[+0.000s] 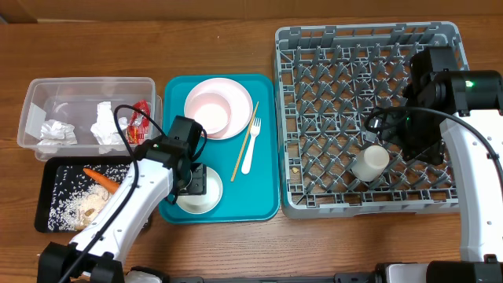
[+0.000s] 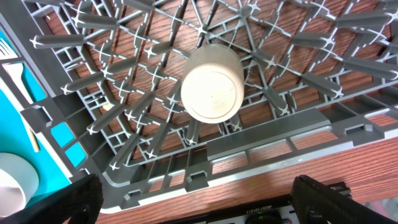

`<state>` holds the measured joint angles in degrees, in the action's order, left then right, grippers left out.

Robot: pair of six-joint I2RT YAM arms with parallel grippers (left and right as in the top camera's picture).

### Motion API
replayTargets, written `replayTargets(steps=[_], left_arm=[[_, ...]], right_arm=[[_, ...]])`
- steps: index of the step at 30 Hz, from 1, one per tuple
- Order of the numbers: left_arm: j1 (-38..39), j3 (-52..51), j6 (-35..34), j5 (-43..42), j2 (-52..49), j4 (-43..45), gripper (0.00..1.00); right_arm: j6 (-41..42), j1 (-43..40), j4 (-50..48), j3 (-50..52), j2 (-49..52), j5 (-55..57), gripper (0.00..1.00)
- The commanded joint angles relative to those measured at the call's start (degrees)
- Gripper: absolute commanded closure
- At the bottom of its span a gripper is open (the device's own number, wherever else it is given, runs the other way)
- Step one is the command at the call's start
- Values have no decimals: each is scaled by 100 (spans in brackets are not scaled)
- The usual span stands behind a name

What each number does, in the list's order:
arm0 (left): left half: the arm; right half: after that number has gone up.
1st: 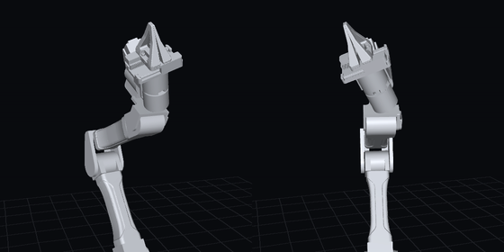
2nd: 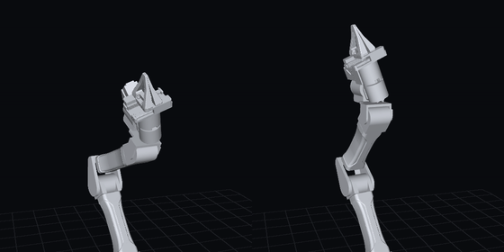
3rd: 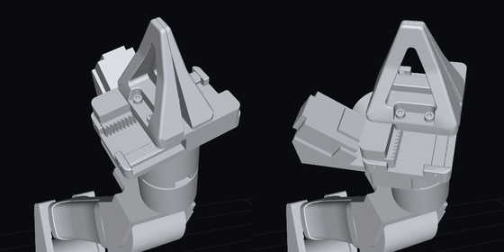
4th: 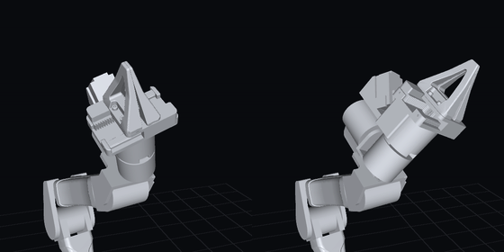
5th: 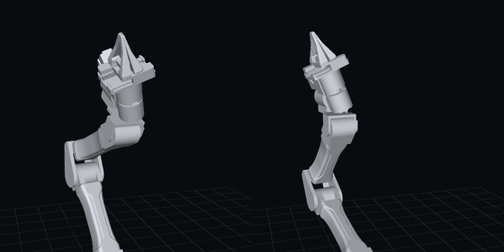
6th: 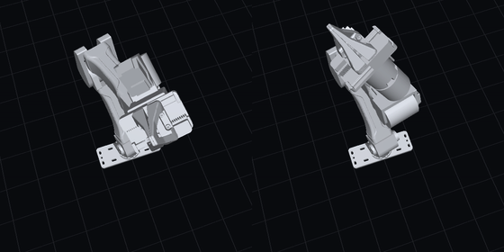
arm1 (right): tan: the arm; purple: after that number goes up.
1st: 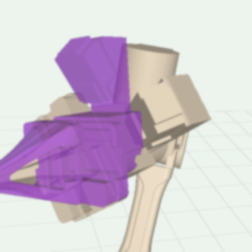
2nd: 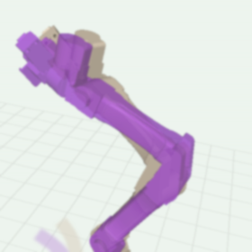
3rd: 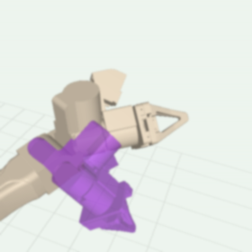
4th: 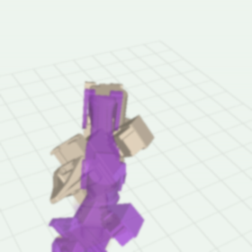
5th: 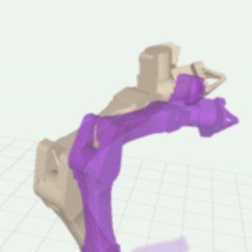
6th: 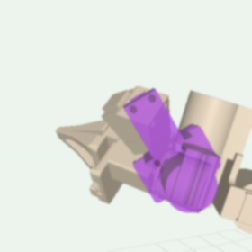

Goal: Sort waste into correct bins and load items into the dishwasher
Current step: 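Lower the left gripper and close on the white bowl's rim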

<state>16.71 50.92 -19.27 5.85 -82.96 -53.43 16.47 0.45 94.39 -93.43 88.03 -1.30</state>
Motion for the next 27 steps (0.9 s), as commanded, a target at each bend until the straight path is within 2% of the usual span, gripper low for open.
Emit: replayTargets(steps=[1, 13, 14, 16, 18, 27], left_arm=[[-68, -186, 109, 74, -31, 138, 31], [-68, -555, 109, 76, -31, 660, 31], [-68, -588, 109, 74, -31, 702, 33], [-68, -634, 107, 74, -31, 745, 43], [-68, -664, 105, 74, -31, 769, 47], [-68, -667, 105, 52, -31, 870, 48]], right_arm=[[-17, -9, -26, -28, -103, -31, 0], [-17, -9, -37, -28, -103, -31, 0], [-17, -9, -39, -28, -103, -31, 0], [-17, -9, -39, -28, -103, -31, 0], [-17, -9, -39, -28, -103, -31, 0], [-17, -9, -39, -28, -103, -31, 0]])
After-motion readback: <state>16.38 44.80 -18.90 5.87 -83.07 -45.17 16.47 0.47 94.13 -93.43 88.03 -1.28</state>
